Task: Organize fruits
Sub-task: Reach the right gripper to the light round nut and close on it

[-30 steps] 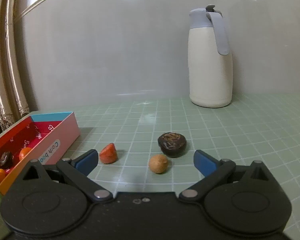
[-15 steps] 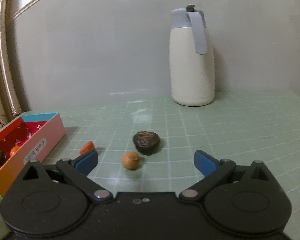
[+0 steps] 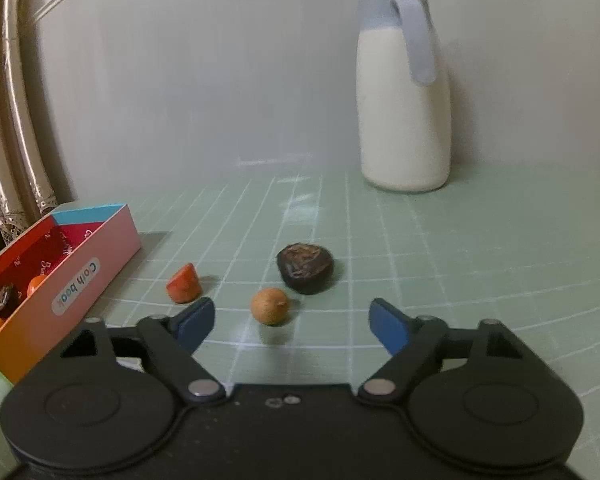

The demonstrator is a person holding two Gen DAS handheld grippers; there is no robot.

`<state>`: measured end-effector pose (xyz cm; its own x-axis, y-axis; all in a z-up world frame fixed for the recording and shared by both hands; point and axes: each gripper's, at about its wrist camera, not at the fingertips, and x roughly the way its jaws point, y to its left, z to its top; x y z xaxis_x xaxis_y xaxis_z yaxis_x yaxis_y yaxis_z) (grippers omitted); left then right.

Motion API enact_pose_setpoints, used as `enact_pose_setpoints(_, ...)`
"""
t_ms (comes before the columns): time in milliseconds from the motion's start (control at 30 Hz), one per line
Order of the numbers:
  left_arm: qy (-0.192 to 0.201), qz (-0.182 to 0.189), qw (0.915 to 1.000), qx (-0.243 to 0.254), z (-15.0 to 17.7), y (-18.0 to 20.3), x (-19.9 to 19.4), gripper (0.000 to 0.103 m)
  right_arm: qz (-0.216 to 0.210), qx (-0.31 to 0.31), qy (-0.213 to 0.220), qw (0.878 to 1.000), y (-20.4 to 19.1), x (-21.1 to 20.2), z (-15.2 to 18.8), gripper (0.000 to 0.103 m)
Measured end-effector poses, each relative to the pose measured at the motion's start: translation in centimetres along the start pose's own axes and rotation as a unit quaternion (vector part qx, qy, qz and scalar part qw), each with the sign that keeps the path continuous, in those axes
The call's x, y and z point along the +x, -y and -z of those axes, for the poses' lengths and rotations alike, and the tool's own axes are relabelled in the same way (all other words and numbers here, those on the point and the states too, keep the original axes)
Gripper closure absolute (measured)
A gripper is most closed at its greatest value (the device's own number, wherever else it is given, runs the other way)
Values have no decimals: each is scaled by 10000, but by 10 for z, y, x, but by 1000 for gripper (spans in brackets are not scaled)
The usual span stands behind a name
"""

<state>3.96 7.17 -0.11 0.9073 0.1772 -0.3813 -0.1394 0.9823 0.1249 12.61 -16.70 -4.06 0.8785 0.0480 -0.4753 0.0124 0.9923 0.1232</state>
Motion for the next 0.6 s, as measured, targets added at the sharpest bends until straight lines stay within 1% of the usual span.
enact_pose_setpoints(33, 1, -37, 10000, -19, 0, -3, 0, 2, -26, 40, -78, 10000, -1, 5, -1, 31)
enact_pose_setpoints(133, -37, -113, 9999, -98, 1, -12, 2, 0, -37, 136, -252, 9996, -5, 18, -4, 32)
enact_pose_setpoints(267, -65, -224, 9995, -215, 3, -24, 6, 0, -5, 114, -390, 9992, -10, 29, -5, 32)
enact_pose_setpoints(400, -97, -331, 9990, -277, 5, -32, 9, 0, 81, 129, -545, 9984, -13, 41, -5, 42)
enact_pose_setpoints(500, -108, -383, 9987, -313, 6, -38, 10, 0, 108, 143, -545, 9984, -14, 44, -5, 43)
enact_pose_setpoints(567, -113, -414, 9986, -315, 7, -40, 11, 0, 133, 93, -533, 9984, -17, 46, -5, 47)
enact_pose_setpoints(600, -117, -423, 9985, -316, 7, -41, 10, 0, 154, 68, -518, 9985, -18, 47, -4, 54)
